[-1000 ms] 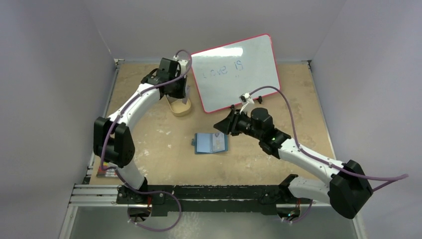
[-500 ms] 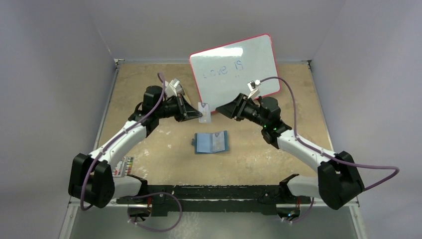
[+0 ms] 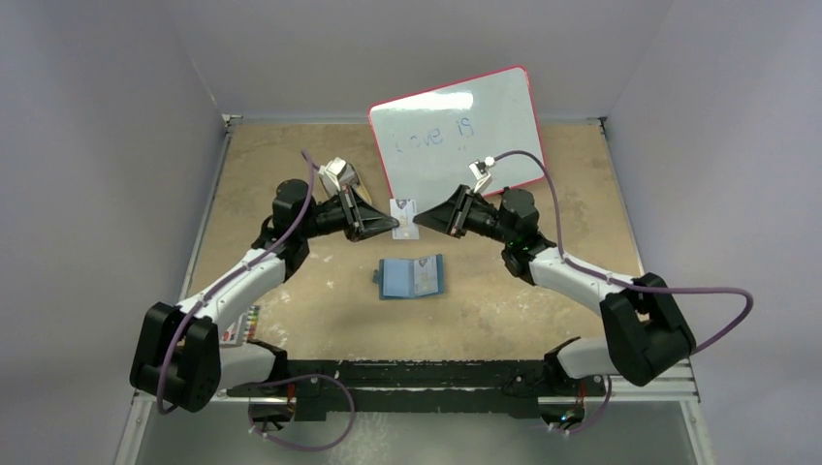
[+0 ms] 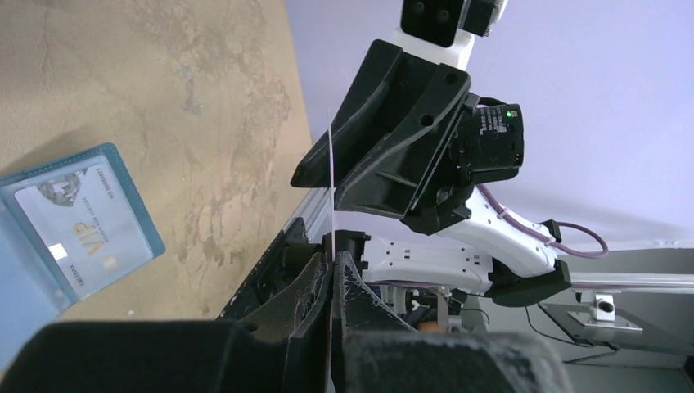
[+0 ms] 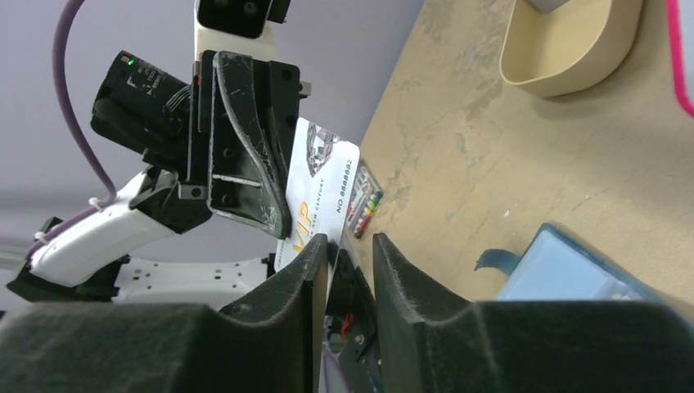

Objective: Put the credit cards into the card holder
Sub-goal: Pick up the credit card from the storage box, then insert the credit card into the card holder.

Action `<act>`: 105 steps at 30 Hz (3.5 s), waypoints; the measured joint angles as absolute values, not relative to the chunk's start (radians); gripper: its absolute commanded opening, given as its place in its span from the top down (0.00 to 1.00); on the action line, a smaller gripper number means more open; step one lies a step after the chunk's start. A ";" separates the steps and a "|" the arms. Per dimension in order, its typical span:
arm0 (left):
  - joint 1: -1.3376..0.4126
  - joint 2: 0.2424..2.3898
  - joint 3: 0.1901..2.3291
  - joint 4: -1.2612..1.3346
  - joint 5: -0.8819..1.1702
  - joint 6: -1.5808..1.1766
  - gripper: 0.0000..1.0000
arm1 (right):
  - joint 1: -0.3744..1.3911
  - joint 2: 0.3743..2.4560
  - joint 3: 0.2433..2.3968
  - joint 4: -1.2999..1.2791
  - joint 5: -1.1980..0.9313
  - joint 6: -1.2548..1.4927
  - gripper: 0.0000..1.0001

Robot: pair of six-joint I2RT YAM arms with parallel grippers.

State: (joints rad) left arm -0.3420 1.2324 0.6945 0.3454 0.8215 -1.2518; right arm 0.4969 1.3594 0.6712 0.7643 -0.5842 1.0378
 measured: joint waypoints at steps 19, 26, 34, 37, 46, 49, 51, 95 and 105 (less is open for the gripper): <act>-0.342 1.255 0.746 -0.175 0.567 -0.844 0.52 | 0.495 1.364 0.589 0.745 -0.567 1.045 1.00; -0.387 1.245 0.740 -0.318 0.359 -0.735 0.43 | 0.508 1.348 0.513 0.675 -0.501 1.026 1.00; -0.538 1.296 0.728 -0.317 0.187 -0.712 0.39 | 0.567 1.441 0.489 0.646 -0.433 1.014 1.00; -0.560 1.335 0.703 -0.297 0.155 -0.713 0.39 | 0.576 1.460 0.488 0.626 -0.408 1.004 1.00; -0.563 1.381 0.658 -0.274 0.070 -0.712 0.56 | 0.578 1.510 0.487 0.599 -0.358 0.969 1.00; -0.564 1.390 0.645 -0.250 0.069 -0.712 0.61 | 0.578 1.514 0.482 0.583 -0.353 0.963 1.00; -0.563 1.405 0.641 -0.239 0.071 -0.713 0.63 | 0.578 1.517 0.482 0.577 -0.353 0.959 1.00; -0.564 1.432 0.570 -0.029 0.108 -0.767 1.00 | 0.578 1.634 0.479 0.720 -0.352 0.995 1.00; -0.564 1.425 0.558 -0.015 0.108 -0.793 1.00 | 0.614 1.704 0.510 0.725 -0.353 1.001 1.00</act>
State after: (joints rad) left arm -0.5644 1.4246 0.5575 -0.0154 0.1081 -0.7929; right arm 0.6136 1.7042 0.5098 0.7246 -0.3531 1.0008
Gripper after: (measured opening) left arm 0.051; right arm 0.004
